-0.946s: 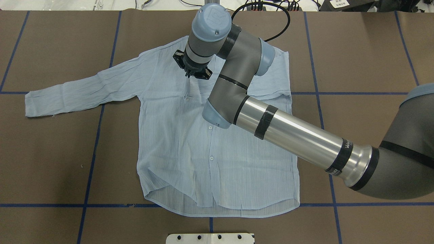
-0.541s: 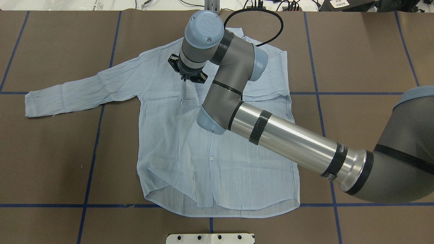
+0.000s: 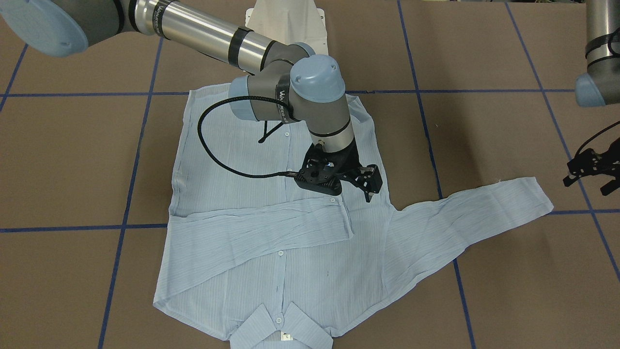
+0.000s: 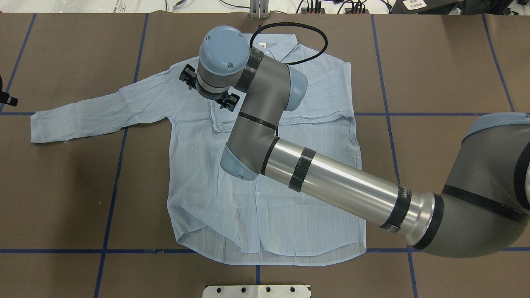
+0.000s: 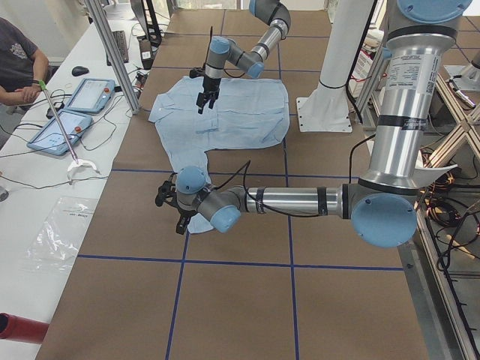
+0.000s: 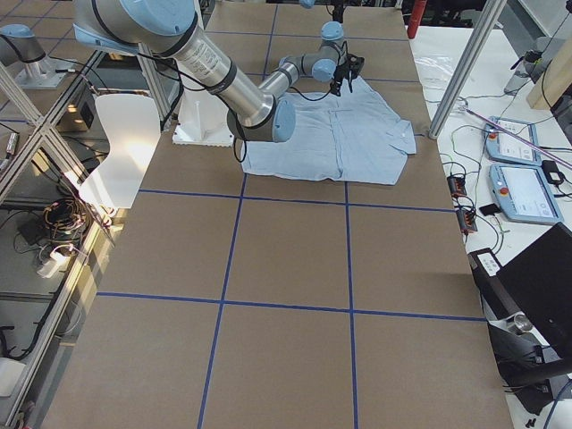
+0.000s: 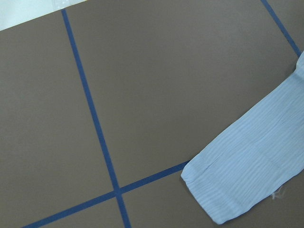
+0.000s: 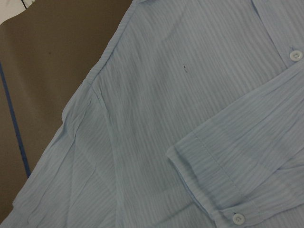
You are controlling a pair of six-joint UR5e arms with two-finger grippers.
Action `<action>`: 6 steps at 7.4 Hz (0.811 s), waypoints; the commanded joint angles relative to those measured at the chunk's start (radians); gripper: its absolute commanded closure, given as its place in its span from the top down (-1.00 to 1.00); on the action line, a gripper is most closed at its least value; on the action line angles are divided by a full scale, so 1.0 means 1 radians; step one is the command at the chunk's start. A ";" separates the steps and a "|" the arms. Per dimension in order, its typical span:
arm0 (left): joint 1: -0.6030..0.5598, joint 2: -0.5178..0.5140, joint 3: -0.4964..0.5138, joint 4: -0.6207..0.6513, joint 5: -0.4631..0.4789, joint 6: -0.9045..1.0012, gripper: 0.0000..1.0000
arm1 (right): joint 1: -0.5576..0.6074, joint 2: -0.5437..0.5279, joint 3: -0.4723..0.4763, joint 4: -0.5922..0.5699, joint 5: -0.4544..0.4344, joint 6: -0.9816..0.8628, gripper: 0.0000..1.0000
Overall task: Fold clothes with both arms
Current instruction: 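Carry the held sleeve across the shirt chest toward the collar, release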
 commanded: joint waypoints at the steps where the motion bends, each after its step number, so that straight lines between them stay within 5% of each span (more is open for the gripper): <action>1: 0.090 -0.045 0.100 -0.073 0.030 -0.106 0.98 | 0.013 -0.075 0.135 -0.087 0.002 -0.008 1.00; 3: 0.116 -0.046 0.114 -0.079 0.079 -0.145 0.75 | 0.051 -0.169 0.238 -0.097 0.044 -0.035 1.00; 6: 0.118 -0.046 0.123 -0.070 0.079 -0.154 0.71 | 0.067 -0.253 0.331 -0.098 0.049 -0.046 1.00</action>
